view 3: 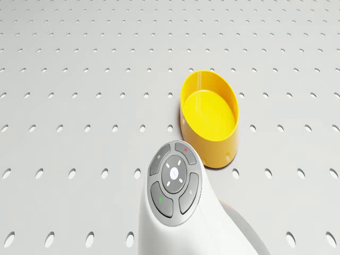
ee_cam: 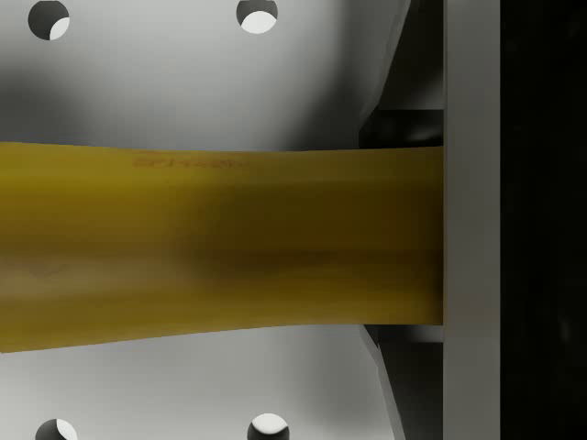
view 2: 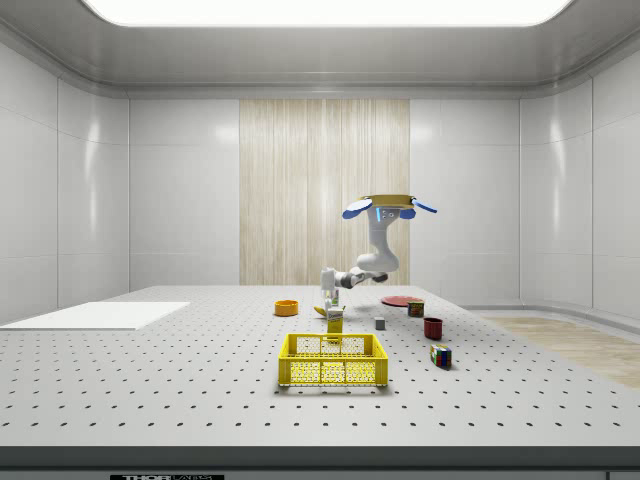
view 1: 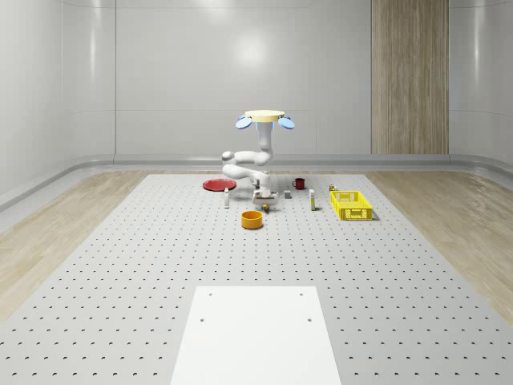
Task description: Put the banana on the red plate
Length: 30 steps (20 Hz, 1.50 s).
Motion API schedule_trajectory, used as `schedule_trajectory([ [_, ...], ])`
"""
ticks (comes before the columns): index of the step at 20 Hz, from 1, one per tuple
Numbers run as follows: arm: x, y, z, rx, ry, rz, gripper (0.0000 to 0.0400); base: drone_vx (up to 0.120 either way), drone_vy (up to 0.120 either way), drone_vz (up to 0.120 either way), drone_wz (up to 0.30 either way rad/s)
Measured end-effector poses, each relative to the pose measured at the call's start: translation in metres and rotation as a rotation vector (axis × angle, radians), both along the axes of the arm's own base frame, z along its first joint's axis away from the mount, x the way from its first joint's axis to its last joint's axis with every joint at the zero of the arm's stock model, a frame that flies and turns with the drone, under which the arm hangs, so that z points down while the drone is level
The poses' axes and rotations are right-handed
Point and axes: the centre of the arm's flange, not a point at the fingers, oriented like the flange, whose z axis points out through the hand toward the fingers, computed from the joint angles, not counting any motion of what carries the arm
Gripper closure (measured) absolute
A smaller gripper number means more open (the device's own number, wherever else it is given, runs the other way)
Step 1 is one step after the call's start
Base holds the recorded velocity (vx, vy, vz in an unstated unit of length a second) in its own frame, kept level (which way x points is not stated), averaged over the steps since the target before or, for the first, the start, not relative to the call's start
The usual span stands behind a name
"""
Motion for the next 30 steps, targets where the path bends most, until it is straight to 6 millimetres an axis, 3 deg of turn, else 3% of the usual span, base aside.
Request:
schedule_trajectory([
  [9, 0.000, 0.001, -0.022, -0.009, 0.002, -0.015, 0.0211, 0.000, 0.000, 0.000, 0.000],
  [17, 0.000, 0.001, -0.043, -0.011, 0.003, -0.007, 0.0207, 0.000, 0.000, 0.120, 0.000],
  [30, 0.000, 0.001, -0.048, -0.011, 0.003, -0.002, 0.0207, 0.000, 0.000, 0.120, 0.000],
])
